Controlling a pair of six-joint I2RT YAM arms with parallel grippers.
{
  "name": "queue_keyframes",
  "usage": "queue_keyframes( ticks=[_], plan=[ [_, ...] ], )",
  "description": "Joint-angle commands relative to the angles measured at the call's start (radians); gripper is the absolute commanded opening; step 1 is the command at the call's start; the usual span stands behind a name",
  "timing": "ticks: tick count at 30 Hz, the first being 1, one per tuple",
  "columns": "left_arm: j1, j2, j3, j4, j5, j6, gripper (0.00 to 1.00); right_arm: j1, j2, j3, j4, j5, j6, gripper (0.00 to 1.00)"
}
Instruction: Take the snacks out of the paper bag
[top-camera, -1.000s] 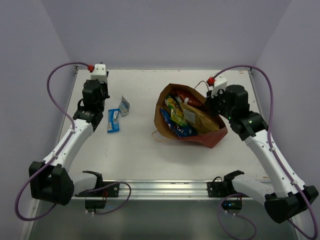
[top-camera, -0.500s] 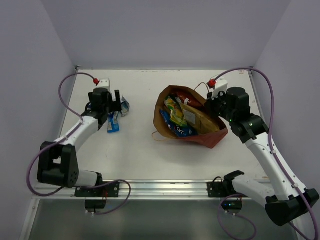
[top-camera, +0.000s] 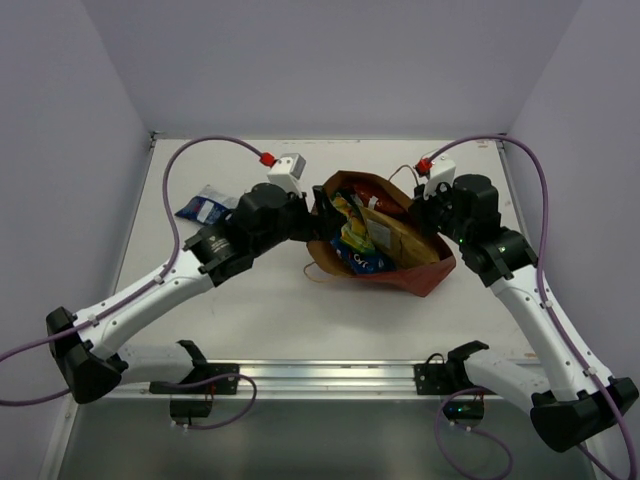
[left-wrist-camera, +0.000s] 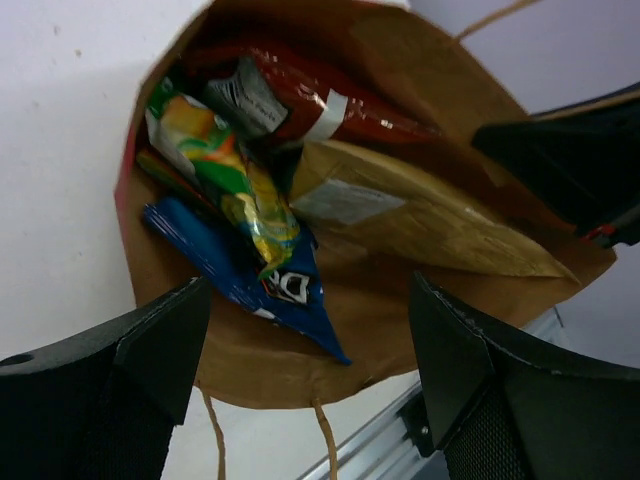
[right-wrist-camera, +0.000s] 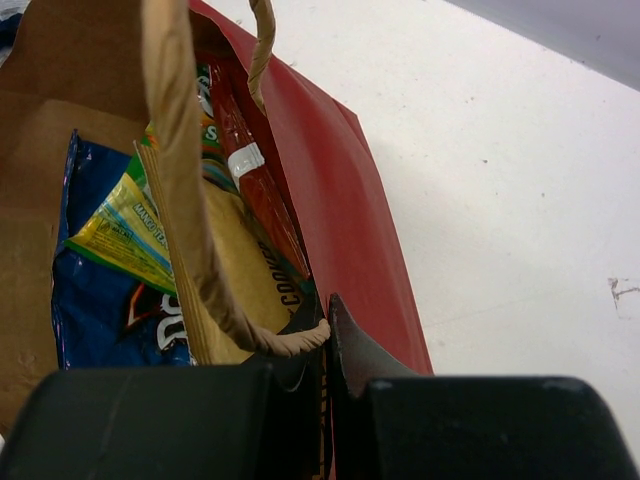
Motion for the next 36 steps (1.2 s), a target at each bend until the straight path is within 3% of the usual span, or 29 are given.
queue_keyframes(
  ticks=[1,10,28,31,34,36],
  plan=[
    [-0.068,0.074,0.075,-0.136,-0.110,-0.188,0.85,-0.003,-0.006,0.019,0.031,-0.007,0.017,0.00],
    [-0.119,0.184,0.076,-0.224,-0.185,-0.300,0.57,-0.003,-0.049,-0.013,0.044,-0.005,0.018,0.00],
    [-0.122,0.313,0.026,-0.139,-0.147,-0.287,0.49,-0.003,-0.085,-0.053,0.080,-0.033,0.032,0.00],
    [-0.122,0.332,0.027,-0.106,-0.155,-0.271,0.38,-0.003,-0.091,-0.061,0.081,-0.033,0.032,0.00],
    [-0.122,0.356,0.076,-0.107,-0.156,-0.243,0.08,-0.003,-0.091,-0.067,0.087,-0.032,0.037,0.00],
    [-0.122,0.356,0.136,-0.131,-0.165,-0.228,0.00,-0.003,-0.092,-0.073,0.092,-0.024,0.037,0.00]
  ],
)
